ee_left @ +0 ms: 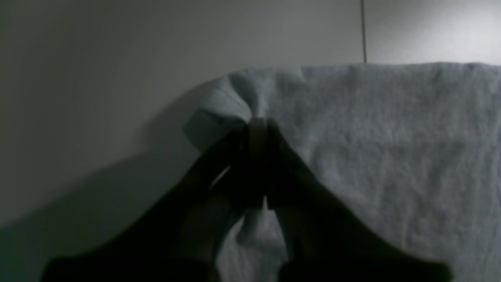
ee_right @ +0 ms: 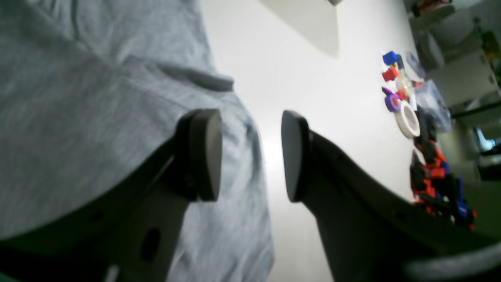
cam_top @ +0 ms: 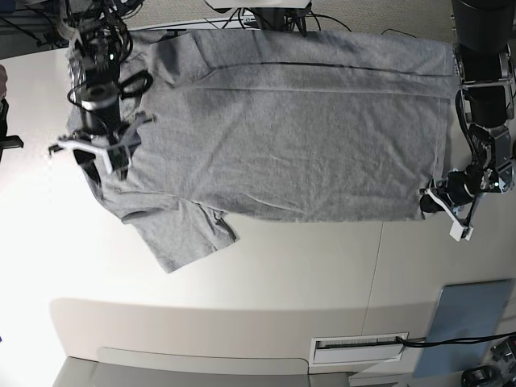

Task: Fold the T-shirt properly
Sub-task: 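Move the right gripper to the sleeve side and the left to the hem corner, then grasp the shirt side edge with the right gripper and the hem corner with the left, then lift and fold the shirt side over toward the collar with both grippers, then grasp the folded sleeve end with the right gripper and tuck it inward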

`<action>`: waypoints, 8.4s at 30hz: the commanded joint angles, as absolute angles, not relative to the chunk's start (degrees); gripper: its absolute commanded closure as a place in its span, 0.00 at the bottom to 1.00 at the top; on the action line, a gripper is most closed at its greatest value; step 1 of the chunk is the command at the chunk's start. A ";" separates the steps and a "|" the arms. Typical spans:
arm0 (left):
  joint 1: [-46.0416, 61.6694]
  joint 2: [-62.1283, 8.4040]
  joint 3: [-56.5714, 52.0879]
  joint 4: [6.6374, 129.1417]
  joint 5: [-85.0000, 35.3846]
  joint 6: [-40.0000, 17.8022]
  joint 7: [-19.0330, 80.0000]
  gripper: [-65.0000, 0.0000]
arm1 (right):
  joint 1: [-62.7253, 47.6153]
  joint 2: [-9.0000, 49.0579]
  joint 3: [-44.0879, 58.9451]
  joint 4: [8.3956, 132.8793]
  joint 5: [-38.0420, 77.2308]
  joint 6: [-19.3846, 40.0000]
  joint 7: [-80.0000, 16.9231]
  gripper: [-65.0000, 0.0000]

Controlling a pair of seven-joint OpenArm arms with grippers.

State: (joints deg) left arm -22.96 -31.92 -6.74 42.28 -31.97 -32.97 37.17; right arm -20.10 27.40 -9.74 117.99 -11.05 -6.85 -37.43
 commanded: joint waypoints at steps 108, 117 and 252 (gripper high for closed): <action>-12.25 -38.72 -6.94 62.00 -43.29 -31.09 41.52 1.00 | 5.56 33.10 2.13 92.92 14.55 20.21 -51.53 0.78; -12.23 -38.70 -6.94 62.00 -43.03 -31.14 41.52 1.00 | 20.27 32.84 -13.15 71.61 14.52 22.70 -43.00 0.50; 20.32 -36.03 -32.86 86.30 -53.19 -40.00 48.49 0.42 | -14.20 24.60 11.25 108.14 16.67 6.96 -56.49 0.60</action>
